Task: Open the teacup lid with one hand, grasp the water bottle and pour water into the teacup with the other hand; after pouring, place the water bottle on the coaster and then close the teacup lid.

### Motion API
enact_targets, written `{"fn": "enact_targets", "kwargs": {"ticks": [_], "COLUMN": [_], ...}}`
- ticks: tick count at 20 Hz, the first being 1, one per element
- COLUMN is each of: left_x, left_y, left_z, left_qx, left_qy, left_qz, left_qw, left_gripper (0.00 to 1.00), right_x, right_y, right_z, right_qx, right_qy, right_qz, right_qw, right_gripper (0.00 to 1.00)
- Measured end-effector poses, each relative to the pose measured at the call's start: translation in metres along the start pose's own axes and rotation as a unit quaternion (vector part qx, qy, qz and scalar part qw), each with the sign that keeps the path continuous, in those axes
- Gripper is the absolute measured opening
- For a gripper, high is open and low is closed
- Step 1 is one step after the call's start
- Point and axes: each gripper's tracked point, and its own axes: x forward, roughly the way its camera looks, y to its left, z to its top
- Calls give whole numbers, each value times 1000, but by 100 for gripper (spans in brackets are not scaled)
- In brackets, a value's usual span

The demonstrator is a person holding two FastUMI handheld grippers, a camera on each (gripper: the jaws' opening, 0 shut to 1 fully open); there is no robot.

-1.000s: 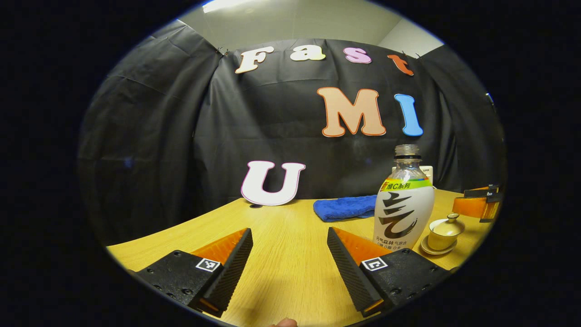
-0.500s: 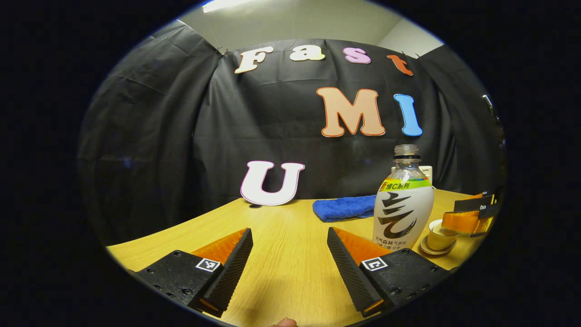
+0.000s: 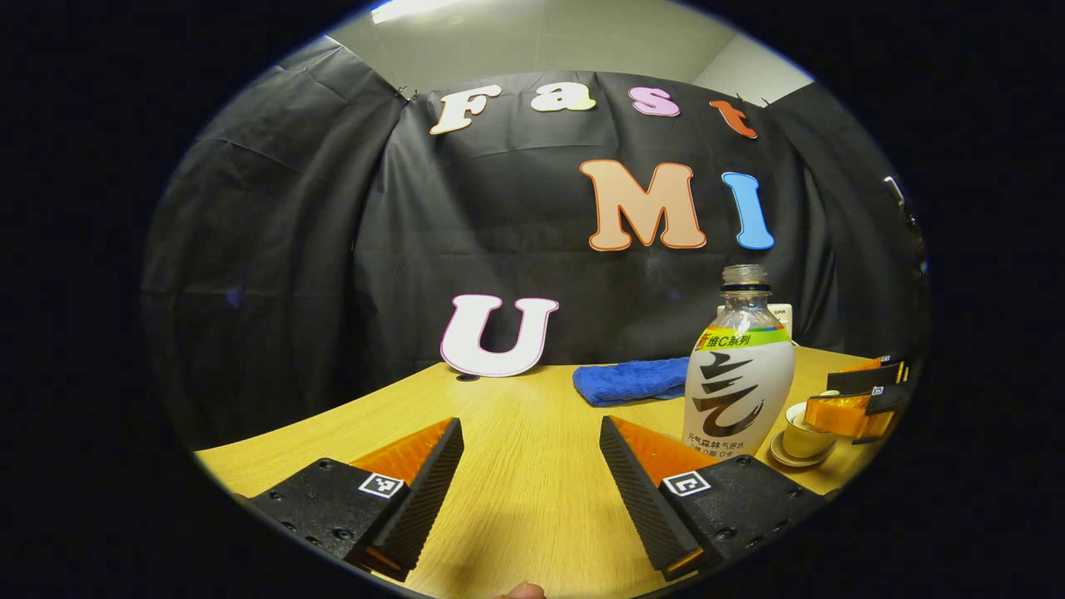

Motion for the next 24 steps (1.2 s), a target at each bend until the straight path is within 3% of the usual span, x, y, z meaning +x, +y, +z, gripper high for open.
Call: {"fn": "enact_targets", "kwargs": {"ticks": [2, 6, 8, 10, 11, 20, 24], "left_x": [0, 0, 0, 0, 1, -1, -11], "left_y": [0, 0, 0, 0, 0, 0, -12], "left_z": [0, 0, 0, 0, 0, 0, -3], "left_qx": [0, 0, 0, 0, 0, 8, 8], "left_qy": [0, 0, 0, 0, 0, 2, 8], "left_qz": [0, 0, 0, 0, 0, 6, -18], "left_qw": [1000, 1000, 1000, 1000, 1000, 1000, 1000], "left_gripper": [96, 96, 96, 96, 96, 97, 96], "right_x": [-3, 3, -1, 4, 3, -4, -13], "right_y": [5, 7, 4, 4, 4, -8, -21], "right_z": [3, 2, 4, 2, 2, 13, 21], "right_qx": [-3, -6, -2, 2, 4, 53, 62], "right_qy": [-6, -7, -6, -7, -7, -29, -41], "right_qz": [10, 14, 8, 8, 8, 9, 7], "right_qw": [1000, 1000, 1000, 1000, 1000, 998, 997], "right_gripper": [76, 53, 34, 35, 30, 29, 30]}}
